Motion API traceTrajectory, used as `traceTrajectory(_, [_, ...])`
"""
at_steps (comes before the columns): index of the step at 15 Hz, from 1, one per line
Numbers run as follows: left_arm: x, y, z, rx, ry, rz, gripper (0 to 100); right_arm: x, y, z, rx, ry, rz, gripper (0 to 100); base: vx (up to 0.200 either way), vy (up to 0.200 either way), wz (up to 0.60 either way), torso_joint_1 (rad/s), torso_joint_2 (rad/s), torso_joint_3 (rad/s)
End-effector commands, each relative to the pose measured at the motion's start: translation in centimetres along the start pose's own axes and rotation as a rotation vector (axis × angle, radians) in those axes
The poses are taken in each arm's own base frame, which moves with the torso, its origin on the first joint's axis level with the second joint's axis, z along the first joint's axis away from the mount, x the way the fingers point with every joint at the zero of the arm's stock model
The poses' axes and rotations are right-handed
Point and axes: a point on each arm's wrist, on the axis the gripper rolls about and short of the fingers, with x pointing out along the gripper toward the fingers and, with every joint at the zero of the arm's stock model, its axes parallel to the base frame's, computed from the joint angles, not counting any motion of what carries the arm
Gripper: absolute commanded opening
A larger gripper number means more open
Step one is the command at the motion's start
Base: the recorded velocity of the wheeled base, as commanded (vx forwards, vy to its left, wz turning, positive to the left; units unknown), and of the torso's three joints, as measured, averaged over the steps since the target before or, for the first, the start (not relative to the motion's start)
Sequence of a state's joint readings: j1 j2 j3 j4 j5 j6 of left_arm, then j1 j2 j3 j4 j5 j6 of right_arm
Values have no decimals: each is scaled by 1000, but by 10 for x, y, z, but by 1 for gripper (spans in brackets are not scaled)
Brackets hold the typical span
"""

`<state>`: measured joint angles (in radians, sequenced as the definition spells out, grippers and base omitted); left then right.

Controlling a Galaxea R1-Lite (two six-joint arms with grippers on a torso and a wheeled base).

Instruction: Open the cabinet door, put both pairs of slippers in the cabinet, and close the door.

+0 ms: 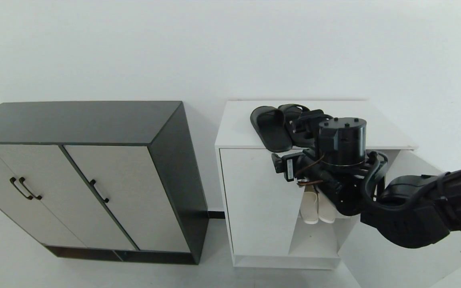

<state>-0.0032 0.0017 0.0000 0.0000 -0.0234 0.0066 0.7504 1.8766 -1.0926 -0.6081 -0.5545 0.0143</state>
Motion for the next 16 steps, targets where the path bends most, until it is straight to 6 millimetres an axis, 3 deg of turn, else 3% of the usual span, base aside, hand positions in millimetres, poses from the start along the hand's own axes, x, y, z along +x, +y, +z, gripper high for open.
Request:
traceTrajectory(1, [0,0,0,1,1,-1,0,-4,-4,21,23,-24,-2,100,0,0,0,0,0,0])
traceTrajectory(8, [0,0,0,1,1,-1,0,5,-7,16,64,9,-26,100,200,0,0,4,2,2])
traceTrajectory(13, [0,0,0,1,3,-1,0,18,-3,-5,65,61,-33,100,200,0,0,4,1,1])
traceTrajectory(16, [0,0,0,3,1,-1,0,32,-6,-14,78,53,-51,100,0,0,0,0,0,0])
